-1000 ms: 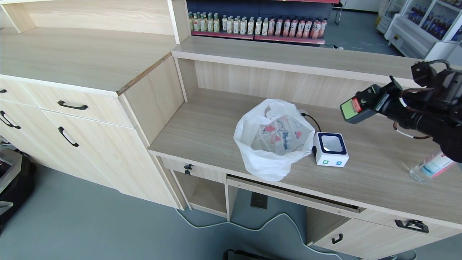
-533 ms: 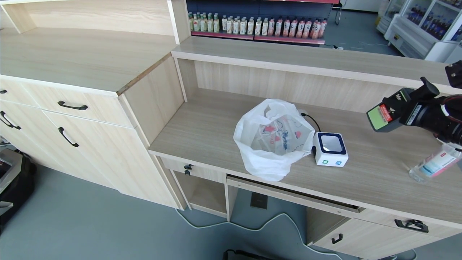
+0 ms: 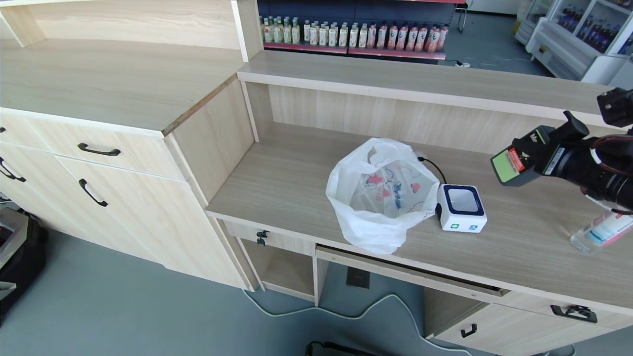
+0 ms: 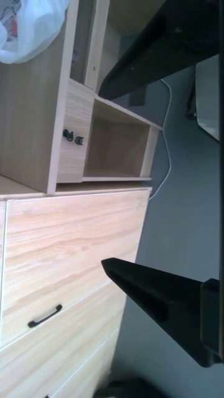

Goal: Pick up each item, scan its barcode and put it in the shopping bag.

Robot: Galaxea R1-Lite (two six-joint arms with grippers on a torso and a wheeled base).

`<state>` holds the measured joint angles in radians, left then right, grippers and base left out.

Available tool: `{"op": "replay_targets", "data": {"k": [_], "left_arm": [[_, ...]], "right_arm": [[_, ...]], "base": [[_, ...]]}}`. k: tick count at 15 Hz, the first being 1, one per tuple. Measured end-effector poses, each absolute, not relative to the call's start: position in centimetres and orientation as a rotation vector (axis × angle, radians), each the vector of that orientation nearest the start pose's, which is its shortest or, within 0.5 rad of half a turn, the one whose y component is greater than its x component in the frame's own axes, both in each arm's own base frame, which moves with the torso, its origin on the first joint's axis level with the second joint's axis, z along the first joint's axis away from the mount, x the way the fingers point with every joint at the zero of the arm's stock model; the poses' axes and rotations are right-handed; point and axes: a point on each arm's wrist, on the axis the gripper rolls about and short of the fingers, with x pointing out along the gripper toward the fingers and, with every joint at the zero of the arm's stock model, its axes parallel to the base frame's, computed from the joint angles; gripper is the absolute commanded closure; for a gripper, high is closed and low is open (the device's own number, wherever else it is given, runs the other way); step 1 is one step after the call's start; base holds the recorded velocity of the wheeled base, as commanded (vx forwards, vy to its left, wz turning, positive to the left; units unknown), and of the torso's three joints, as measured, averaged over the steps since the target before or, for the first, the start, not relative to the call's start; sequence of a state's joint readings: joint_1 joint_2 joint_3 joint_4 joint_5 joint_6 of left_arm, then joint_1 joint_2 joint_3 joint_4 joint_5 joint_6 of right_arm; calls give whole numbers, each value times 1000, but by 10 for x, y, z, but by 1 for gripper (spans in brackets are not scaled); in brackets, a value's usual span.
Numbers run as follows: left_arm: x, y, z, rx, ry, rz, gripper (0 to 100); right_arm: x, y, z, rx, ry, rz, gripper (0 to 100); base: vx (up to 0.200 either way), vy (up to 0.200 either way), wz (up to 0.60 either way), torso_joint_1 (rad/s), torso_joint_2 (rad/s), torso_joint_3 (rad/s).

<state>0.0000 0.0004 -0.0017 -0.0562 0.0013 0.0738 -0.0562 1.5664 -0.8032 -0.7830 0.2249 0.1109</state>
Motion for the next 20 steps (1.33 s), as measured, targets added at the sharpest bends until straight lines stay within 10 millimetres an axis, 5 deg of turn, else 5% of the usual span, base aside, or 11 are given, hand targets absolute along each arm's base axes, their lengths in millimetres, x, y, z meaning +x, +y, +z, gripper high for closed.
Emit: {"op": "replay_targets", "data": {"k": [7,14,20], "left_arm": [[-23,0,82,74,-57,9,0],[-23,0,82,74,-57,10,0],[-23,0,82,74,-57,10,0]], "right_arm": [[326,30,243,111,-48,220,100],[369,63,186,29,74,287,100],[385,79,131,-26,74,328,100]], "base": [[0,0,0,0,0,0],[0,0,0,0,0,0],[0,0,0,0,0,0]]}}
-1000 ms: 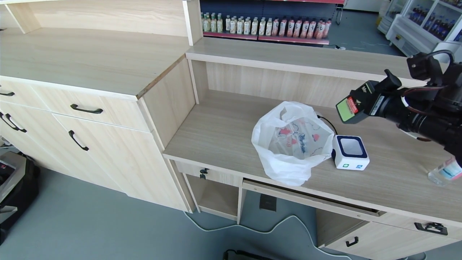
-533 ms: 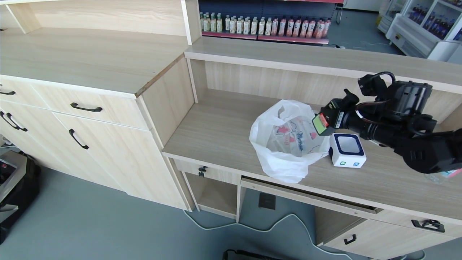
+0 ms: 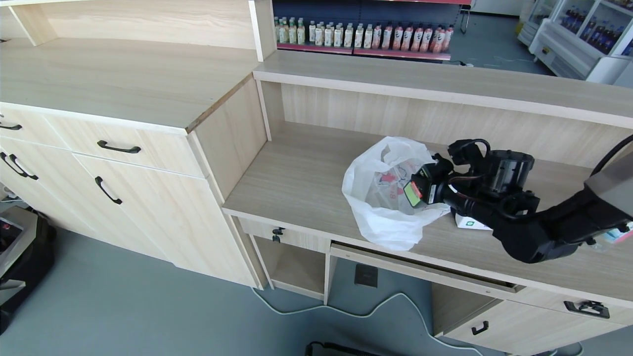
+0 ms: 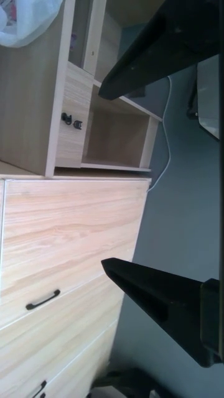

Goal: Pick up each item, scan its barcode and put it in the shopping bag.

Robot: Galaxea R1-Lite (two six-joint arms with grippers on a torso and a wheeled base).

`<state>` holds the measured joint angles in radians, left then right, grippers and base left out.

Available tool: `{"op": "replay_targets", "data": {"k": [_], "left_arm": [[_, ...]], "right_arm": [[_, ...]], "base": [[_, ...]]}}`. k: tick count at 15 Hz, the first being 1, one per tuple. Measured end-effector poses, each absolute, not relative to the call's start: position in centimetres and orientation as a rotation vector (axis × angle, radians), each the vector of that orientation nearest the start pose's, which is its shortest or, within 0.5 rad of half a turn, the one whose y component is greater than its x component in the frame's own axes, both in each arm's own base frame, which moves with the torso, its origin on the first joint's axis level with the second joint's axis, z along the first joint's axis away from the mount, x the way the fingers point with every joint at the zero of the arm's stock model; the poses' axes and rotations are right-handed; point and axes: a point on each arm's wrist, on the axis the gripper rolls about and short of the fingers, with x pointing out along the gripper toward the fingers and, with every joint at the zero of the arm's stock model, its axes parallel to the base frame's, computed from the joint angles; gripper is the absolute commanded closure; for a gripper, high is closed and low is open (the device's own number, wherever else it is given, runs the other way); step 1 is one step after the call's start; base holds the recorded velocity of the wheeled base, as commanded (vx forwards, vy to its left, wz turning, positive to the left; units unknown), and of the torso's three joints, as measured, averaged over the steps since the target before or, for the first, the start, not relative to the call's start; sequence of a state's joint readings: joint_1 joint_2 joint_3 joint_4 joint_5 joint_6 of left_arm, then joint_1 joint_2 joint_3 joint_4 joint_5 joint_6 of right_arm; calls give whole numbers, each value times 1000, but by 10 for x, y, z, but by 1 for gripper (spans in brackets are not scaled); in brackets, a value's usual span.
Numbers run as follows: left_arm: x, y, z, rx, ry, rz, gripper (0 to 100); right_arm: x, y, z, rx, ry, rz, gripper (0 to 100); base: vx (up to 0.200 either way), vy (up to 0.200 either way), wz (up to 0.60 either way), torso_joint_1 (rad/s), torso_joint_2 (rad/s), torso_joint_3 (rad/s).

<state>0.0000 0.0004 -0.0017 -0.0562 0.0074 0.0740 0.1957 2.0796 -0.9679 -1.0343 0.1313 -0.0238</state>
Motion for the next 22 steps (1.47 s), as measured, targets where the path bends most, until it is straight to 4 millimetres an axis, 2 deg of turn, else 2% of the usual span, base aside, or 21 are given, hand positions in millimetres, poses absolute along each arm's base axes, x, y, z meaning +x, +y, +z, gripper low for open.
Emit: {"op": "replay_targets", "data": {"k": [5,10,19,20,22], "left_arm": [[-23,0,82,74,-57,10,0],[-23,0,82,74,-57,10,0],[-23,0,82,74,-57,10,0],[-23,0,82,74,-57,10,0],[-23,0,82,74,-57,10,0]], "right_arm": [[397,83,96,-29,122,330,100],[409,87,86,-31,128,334,100],[413,96,59,-35,182,353,100],[414,97,58,-35,183,354,0],[414,97,57,-34,187,354,0]], "base": [[0,0,0,0,0,0],[0,0,0,0,0,0],[0,0,0,0,0,0],[0,0,0,0,0,0],[0,0,0,0,0,0]]}}
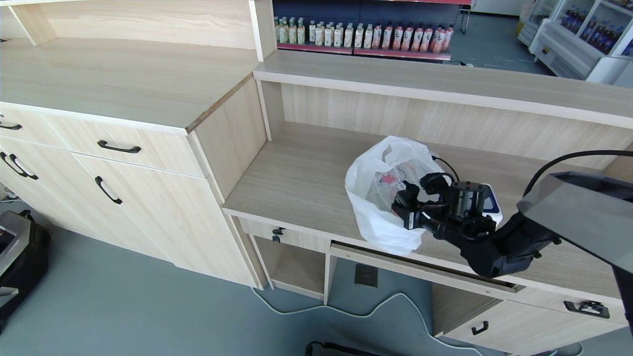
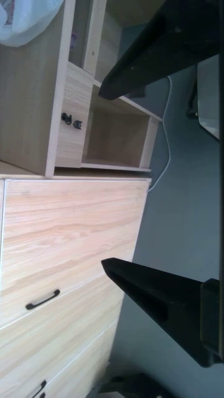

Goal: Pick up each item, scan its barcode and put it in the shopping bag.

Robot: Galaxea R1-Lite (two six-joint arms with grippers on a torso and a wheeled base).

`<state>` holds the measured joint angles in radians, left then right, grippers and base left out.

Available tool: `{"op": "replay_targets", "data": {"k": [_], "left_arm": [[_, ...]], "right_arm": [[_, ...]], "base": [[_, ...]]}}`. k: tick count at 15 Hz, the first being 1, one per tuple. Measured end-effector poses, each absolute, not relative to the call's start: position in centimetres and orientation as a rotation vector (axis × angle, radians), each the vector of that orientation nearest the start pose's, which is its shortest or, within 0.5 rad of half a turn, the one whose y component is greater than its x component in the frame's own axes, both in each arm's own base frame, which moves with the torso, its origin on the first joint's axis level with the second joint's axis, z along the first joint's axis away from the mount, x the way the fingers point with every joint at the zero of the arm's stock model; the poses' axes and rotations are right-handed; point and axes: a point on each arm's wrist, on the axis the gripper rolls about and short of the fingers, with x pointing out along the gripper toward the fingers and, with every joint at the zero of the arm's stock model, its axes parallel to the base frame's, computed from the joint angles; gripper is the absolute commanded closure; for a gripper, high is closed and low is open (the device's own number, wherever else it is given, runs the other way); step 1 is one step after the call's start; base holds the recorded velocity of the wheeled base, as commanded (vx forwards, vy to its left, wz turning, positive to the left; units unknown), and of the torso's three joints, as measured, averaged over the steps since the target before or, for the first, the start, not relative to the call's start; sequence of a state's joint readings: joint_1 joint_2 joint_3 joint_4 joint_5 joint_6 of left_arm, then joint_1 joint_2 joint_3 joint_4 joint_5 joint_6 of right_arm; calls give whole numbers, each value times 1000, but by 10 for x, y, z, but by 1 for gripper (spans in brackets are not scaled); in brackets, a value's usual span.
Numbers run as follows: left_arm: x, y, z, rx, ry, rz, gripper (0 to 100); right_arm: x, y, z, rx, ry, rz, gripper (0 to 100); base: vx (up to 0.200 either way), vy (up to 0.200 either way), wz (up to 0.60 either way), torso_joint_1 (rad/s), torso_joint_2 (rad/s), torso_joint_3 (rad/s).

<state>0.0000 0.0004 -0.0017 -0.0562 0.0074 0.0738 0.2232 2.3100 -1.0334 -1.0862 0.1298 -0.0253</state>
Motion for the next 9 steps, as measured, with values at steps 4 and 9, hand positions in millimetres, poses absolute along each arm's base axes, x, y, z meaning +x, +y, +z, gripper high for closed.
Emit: {"op": "replay_targets", "data": {"k": [4,9], "left_arm": [[-23,0,82,74,-57,10,0],[-23,0,82,74,-57,10,0]], "right_arm": [[411,96,92,-40,114,352,0],[336,51,164,-196,45,278,0]], "base": [[0,0,0,0,0,0],[0,0,0,0,0,0]]}}
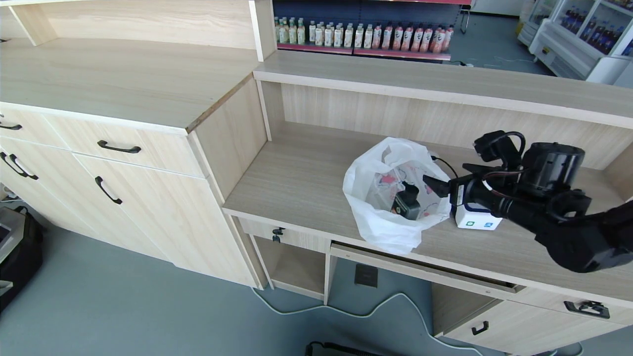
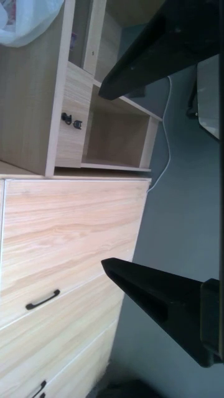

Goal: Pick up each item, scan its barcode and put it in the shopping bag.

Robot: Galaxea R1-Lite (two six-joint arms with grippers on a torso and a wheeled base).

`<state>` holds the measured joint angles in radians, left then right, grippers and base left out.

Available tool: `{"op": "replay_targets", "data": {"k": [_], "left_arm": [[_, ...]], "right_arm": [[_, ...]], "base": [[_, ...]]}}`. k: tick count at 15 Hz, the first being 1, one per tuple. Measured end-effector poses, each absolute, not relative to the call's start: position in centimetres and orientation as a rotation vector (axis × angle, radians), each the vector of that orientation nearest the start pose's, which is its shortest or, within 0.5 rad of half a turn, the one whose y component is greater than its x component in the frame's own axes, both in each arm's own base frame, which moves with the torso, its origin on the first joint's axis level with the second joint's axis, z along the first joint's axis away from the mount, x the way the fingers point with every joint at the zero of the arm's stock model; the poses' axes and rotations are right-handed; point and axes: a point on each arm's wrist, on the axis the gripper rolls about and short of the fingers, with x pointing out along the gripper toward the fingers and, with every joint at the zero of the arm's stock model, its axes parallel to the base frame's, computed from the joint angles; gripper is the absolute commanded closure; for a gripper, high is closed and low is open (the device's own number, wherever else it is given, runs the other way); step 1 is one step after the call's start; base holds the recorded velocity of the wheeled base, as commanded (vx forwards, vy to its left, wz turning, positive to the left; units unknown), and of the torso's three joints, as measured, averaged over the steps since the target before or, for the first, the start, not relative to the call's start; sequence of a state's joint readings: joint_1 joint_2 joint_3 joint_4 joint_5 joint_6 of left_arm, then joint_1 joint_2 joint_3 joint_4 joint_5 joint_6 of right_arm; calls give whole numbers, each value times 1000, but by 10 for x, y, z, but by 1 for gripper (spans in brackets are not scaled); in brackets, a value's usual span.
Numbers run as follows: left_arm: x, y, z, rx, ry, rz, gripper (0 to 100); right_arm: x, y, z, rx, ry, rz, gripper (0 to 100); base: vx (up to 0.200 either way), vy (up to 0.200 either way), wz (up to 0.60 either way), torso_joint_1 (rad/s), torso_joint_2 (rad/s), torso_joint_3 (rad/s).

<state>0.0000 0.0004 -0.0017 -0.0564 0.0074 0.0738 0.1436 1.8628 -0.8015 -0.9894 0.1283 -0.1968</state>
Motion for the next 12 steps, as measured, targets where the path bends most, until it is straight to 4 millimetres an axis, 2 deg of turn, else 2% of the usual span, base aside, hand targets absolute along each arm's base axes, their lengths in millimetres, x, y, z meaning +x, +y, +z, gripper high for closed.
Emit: {"op": "replay_targets", "data": {"k": [1,3,6,8,9,10,12], "left_arm": [[-23,0,82,73,-57,10,0],[-23,0,82,74,-57,10,0],[-23,0,82,74,-57,9,0],[-23,0,82,73,-57,9,0],[-23,0,82,74,-57,10,0],[-23,0,82,74,-57,10,0],[-23,0,82,74,-57,10,0]], "right_arm": [[312,38,173,-233,47,249,0],[266,13,190,-325,37,172,0],[213,-35,202,-423,107,-57,0],[190,-59,204,-430,194,-313,0],[182,-71,205,-410,239,-479,0],[177,-80,205,-366,255,-568,0],[177,-99,202,-293,270,-634,0]], "base": [[0,0,0,0,0,0],[0,0,-600,5,5,2],[0,0,-600,4,2,5],[0,0,-600,0,5,5],[0,0,0,0,0,0],[0,0,0,0,0,0],[0,0,0,0,0,0]]}}
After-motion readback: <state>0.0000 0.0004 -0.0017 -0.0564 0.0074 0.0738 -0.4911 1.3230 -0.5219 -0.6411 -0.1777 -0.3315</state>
